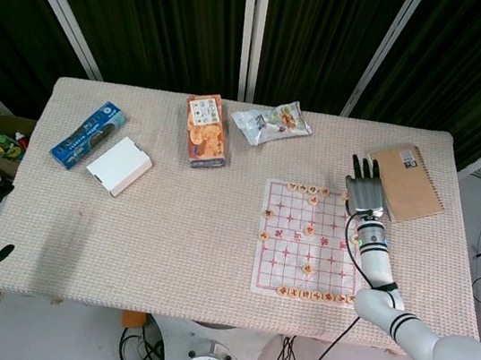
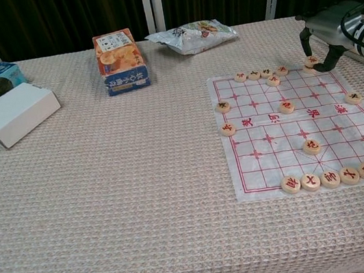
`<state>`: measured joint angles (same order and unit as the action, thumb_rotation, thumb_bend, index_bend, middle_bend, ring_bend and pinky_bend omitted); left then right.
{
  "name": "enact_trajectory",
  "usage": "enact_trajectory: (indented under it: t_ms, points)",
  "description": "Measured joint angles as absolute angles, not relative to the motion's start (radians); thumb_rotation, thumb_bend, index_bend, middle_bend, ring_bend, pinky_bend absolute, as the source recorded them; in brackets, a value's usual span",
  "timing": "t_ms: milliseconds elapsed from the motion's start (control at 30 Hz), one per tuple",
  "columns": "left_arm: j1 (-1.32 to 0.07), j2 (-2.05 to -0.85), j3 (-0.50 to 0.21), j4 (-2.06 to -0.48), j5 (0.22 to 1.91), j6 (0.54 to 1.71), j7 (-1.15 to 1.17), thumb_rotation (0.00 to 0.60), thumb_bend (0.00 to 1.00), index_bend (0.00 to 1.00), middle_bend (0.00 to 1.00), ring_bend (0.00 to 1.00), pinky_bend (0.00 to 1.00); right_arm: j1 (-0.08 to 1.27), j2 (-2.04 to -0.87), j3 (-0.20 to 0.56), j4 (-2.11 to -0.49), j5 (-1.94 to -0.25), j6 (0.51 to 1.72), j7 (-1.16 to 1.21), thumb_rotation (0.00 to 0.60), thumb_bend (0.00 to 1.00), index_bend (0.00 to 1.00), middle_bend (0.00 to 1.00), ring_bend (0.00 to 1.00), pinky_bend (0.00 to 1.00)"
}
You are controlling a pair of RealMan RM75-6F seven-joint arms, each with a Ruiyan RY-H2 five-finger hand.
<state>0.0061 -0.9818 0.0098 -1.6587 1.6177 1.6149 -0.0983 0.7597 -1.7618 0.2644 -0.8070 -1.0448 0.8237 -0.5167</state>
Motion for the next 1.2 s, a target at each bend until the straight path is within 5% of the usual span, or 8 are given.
enact_trajectory:
  t_ms: [500,667,933,1200]
  points:
    - [0.007,-0.980,0.008,-1.657,1.615,1.616,-0.105,0.600,0.21,0.08,0.13,0.09,0.22,0.757,-1.747,0.258,-0.836,-1.023,0.825,-0.528,0.600,0.31,0.25,0.00,0.00,0.00]
    - [0.010,-0.978,0.007,-1.653,1.615,1.623,-0.115,0.600,0.21,0.08,0.13,0.09,0.22,0.716,-1.689,0.240,-0.934,-1.063,0.887,-0.490,0.600,0.29,0.04,0.00,0.00,0.00]
    - [0.006,-0.979,0.003,-1.650,1.600,1.609,-0.124,0.600,0.21,0.08,0.13,0.09,0.22,0.474,-1.450,0.121,-1.235,-1.207,1.178,-0.369,0.600,0.24,0.00,0.00,0.00,0.00]
    - [0.000,-0.988,-0.005,-1.661,1.585,1.596,-0.094,0.600,0.21,0.08,0.13,0.09,0.22,0.165,-1.339,-0.002,-1.195,-1.322,1.494,-0.093,0.600,0.24,0.00,0.00,0.00,0.00]
